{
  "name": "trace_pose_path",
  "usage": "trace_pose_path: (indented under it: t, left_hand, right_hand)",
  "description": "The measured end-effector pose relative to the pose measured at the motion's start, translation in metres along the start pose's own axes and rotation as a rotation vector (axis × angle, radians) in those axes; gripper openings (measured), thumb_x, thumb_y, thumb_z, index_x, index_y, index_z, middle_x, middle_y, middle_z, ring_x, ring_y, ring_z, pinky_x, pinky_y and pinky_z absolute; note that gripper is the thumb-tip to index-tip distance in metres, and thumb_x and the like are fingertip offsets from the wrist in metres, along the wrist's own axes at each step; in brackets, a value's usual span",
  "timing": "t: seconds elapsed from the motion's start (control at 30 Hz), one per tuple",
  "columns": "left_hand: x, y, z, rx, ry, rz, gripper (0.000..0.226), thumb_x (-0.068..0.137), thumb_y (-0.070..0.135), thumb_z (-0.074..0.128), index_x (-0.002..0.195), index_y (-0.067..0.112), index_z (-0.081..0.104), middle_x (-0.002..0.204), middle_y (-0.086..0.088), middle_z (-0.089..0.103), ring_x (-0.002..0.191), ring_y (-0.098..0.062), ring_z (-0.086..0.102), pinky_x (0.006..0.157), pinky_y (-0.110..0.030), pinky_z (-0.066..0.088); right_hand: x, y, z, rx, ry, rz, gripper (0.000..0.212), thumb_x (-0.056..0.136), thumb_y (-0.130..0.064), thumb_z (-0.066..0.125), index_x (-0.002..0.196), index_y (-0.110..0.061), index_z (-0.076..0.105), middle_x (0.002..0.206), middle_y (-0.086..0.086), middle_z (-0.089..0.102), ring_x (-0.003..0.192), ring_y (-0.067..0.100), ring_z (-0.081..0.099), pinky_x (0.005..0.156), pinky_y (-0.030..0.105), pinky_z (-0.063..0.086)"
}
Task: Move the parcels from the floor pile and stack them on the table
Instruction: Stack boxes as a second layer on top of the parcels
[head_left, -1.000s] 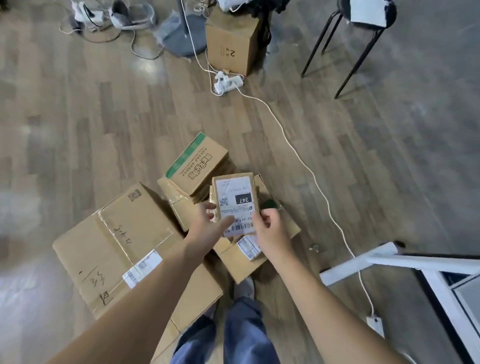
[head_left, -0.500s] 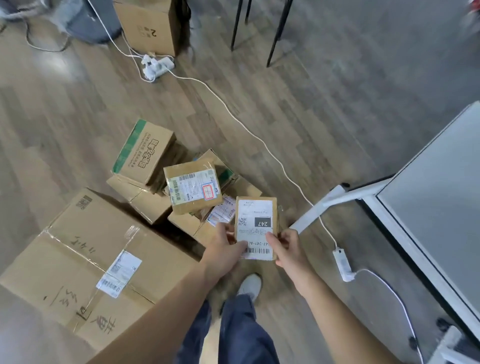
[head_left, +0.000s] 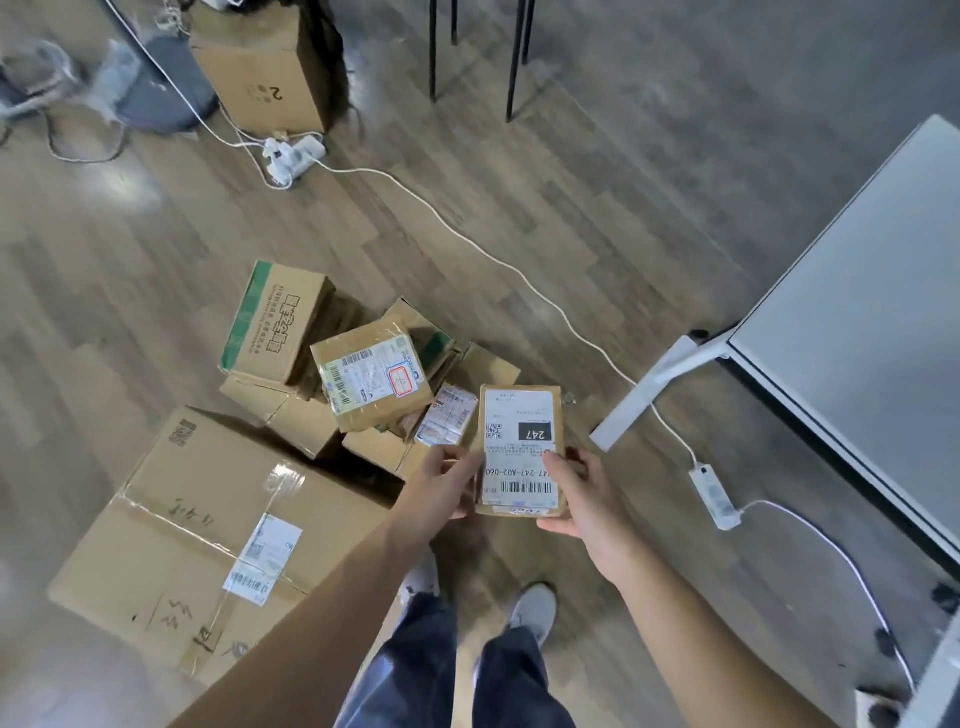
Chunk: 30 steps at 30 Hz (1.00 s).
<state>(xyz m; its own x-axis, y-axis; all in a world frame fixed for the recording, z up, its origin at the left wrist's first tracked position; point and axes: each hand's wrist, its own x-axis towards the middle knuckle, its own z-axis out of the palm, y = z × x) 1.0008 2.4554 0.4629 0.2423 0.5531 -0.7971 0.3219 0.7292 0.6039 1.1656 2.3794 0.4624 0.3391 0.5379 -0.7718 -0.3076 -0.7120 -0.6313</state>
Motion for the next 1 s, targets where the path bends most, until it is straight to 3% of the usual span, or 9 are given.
trace_pose_path:
  t: [0.13,0.27,0.4,0.5,0.6,0.67,0.83,0.93,1.0]
  left_hand:
    - [0.019,0.016,-0.032,0.018,0.394,0.092,0.02,0.092,0.028,0.057,0.106,0.015,0.057,0.107,-0.003,0.062,0.094,-0.019,0.059,0.078,-0.036,0.052]
    - [0.058,0.024,-0.096,0.057,0.765,0.091,0.047,0.084,0.028,0.066,0.124,0.01,0.05,0.123,-0.009,0.052,0.113,-0.027,0.052,0.092,-0.039,0.045]
    - [0.099,0.009,-0.137,-0.028,0.585,-0.061,0.065,0.083,0.036,0.072,0.135,0.01,0.043,0.129,-0.009,0.052,0.117,-0.029,0.05,0.096,-0.043,0.044]
    - [0.122,-0.011,-0.149,-0.206,0.262,-0.13,0.057,0.084,0.039,0.071,0.128,0.012,0.049,0.124,-0.005,0.06,0.114,-0.023,0.055,0.09,-0.044,0.043]
    - [0.133,-0.027,-0.149,-0.232,0.169,-0.102,0.029,0.085,0.026,0.069,0.111,0.016,0.061,0.114,-0.003,0.068,0.111,-0.019,0.06,0.09,-0.039,0.045]
    - [0.135,-0.034,-0.149,-0.23,0.123,-0.097,0.041,0.072,0.029,0.074,0.11,0.018,0.064,0.114,-0.001,0.069,0.113,-0.019,0.058,0.085,-0.037,0.048]
    - [0.124,-0.031,-0.144,-0.103,0.212,-0.167,0.086,0.061,0.048,0.079,0.13,0.008,0.048,0.102,-0.004,0.059,0.095,-0.019,0.057,0.075,-0.036,0.052]
    - [0.106,-0.015,-0.135,0.133,0.485,-0.068,0.064,0.082,0.035,0.069,0.134,0.009,0.043,0.115,-0.009,0.055,0.101,-0.025,0.055,0.085,-0.04,0.049]
    - [0.082,0.007,-0.128,0.084,0.487,0.048,0.042,0.09,0.035,0.058,0.124,0.011,0.05,0.118,-0.009,0.06,0.098,-0.023,0.058,0.083,-0.038,0.05]
  right_hand:
    - [0.011,-0.013,0.015,0.019,-0.045,-0.02,0.039,0.091,-0.038,0.063,0.122,-0.02,0.048,0.116,0.001,0.068,0.096,0.02,0.071,0.079,0.048,0.059]
    - [0.033,-0.026,0.043,0.034,-0.119,-0.05,0.04,0.093,-0.037,0.06,0.126,-0.018,0.046,0.119,0.003,0.066,0.1,0.022,0.069,0.082,0.049,0.058]
    - [0.065,-0.033,0.085,-0.005,-0.164,-0.121,0.036,0.096,-0.034,0.056,0.127,-0.017,0.047,0.116,0.006,0.067,0.099,0.02,0.069,0.079,0.043,0.059]
    - [0.09,-0.029,0.114,-0.032,-0.207,-0.115,0.04,0.095,-0.039,0.056,0.129,-0.02,0.045,0.118,0.005,0.067,0.102,0.019,0.067,0.079,0.038,0.059]
    - [0.107,-0.021,0.132,-0.077,-0.241,-0.106,0.057,0.079,-0.053,0.058,0.128,-0.025,0.046,0.113,-0.001,0.069,0.103,0.016,0.067,0.088,0.042,0.057]
    - [0.111,-0.02,0.138,-0.11,-0.254,-0.118,0.06,0.076,-0.054,0.057,0.128,-0.028,0.045,0.11,-0.003,0.071,0.102,0.013,0.068,0.088,0.039,0.057]
    - [0.107,-0.029,0.142,-0.136,-0.235,-0.132,0.039,0.094,-0.04,0.056,0.129,-0.023,0.048,0.116,0.0,0.069,0.102,0.014,0.068,0.086,0.04,0.058]
    - [0.093,-0.041,0.141,-0.157,-0.2,-0.119,0.034,0.097,-0.037,0.054,0.127,-0.02,0.052,0.113,0.0,0.07,0.099,0.014,0.069,0.087,0.043,0.058]
    - [0.072,-0.055,0.139,-0.154,-0.2,-0.116,0.032,0.097,-0.036,0.054,0.124,-0.019,0.053,0.112,0.001,0.07,0.099,0.016,0.068,0.086,0.042,0.058]
